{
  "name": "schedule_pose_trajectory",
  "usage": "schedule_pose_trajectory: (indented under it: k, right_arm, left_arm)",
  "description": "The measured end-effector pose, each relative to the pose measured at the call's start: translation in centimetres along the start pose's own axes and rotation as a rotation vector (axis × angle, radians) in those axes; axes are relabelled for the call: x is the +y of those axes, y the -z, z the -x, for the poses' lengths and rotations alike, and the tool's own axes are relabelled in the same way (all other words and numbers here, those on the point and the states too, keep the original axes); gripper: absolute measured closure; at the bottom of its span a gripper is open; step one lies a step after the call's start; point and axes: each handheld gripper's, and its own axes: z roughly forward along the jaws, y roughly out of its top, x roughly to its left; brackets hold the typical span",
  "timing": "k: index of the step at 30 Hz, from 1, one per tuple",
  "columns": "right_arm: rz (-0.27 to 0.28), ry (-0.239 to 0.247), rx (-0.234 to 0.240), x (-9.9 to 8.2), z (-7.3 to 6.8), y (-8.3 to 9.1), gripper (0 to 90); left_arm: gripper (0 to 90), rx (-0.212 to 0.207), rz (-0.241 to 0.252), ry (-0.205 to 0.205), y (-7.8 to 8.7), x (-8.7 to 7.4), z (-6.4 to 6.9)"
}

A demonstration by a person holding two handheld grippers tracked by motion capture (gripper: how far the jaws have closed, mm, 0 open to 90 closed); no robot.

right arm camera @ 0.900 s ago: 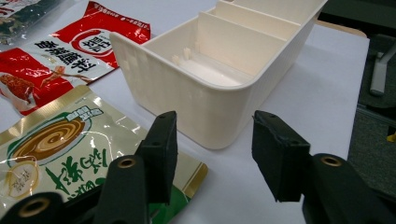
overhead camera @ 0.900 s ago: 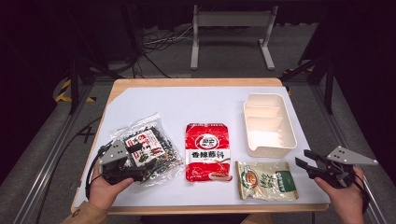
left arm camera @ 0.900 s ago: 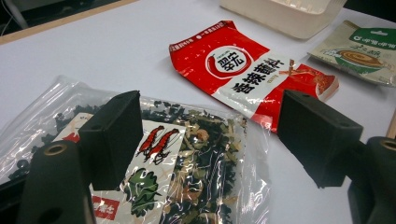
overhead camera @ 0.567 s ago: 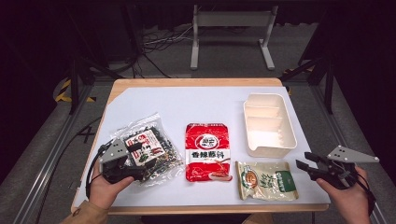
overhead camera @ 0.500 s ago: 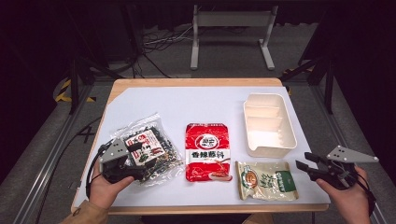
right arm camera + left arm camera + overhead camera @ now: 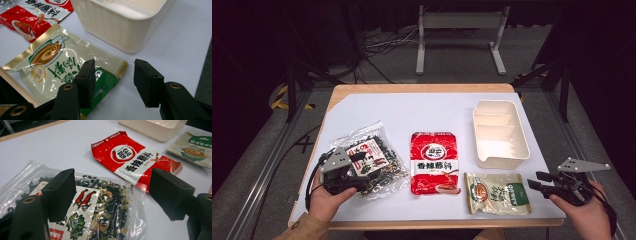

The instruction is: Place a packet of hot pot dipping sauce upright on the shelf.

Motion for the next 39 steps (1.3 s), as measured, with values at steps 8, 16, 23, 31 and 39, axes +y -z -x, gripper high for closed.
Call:
schedule_pose_trajectory:
  k: [8, 16, 23, 31, 39]
  right_arm:
    - [-0.084, -0.046, 0.048, -0.8, 0.0, -1.1, 49.9]
    - [-0.164, -0.091, 0.085, -1.5, -0.2, -1.9, 44.8]
    - [-0.205, -0.136, 0.118, -2.1, -0.2, -2.5, 43.7]
    - [-0.228, -0.146, 0.149, -2.5, -0.5, -3.1, 43.4]
    - [-0.219, -0.152, 0.201, -2.5, -0.7, -3.7, 47.0]
  left_arm:
    - [22.4, 0.000, 0.000, 0.001, 0.0, 0.1, 0.0]
    - [22.3, -0.002, 0.002, 0.002, 0.0, 0.1, -0.1]
    - [22.1, -0.001, 0.004, -0.006, -0.1, 0.2, -0.2]
    - [21.7, -0.004, 0.007, -0.005, -0.1, 0.2, -0.1]
    - [21.7, -0.008, 0.006, -0.003, -0.1, 0.2, -0.1]
